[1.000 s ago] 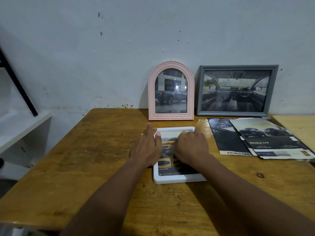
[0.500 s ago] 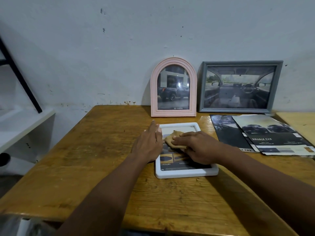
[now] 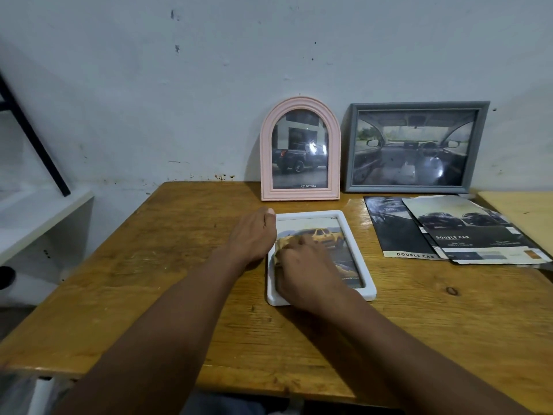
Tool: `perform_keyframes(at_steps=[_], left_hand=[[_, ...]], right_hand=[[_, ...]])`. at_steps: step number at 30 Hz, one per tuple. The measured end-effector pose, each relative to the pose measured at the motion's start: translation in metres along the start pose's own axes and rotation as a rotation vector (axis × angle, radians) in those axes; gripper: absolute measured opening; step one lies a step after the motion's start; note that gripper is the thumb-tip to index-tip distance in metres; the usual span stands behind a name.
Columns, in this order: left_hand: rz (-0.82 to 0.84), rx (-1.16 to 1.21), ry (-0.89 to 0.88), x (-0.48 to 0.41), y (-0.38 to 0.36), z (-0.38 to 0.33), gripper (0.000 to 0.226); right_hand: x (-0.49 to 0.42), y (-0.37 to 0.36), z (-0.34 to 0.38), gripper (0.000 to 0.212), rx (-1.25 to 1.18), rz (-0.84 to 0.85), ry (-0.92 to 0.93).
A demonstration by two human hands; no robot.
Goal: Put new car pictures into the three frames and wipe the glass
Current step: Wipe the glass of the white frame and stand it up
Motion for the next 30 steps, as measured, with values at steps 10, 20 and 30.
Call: perform_keyframes(at_steps=[10,20,30], left_hand=[[0.024,-0.050,-0.076,0.013,-0.019,0.004,0.053],[-0.016,-0.049,-0.098,0.010,-0.020,0.009,0.052],[0.007,-0.048,-0.104,0.011,-0.018,0.010,0.051]], right_hand=[[0.046,-0.008,-0.072,0.047,0.089,0.144,0.086],[0.058,-0.015,0.007,0.080,-0.028,0.158,-0.244],[0.077,-0.007,-0.032,0.052,-0.326,0.059,0.180]])
Point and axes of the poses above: each hand's wrist, its own x-axis away from the middle knuckle, its own y-axis out of the back of the hand, z = x × y, the point moved 7 cm from there along -x, towards the middle knuckle, and after that the axes turned 15 degrees about x, right-handed, at the moved point
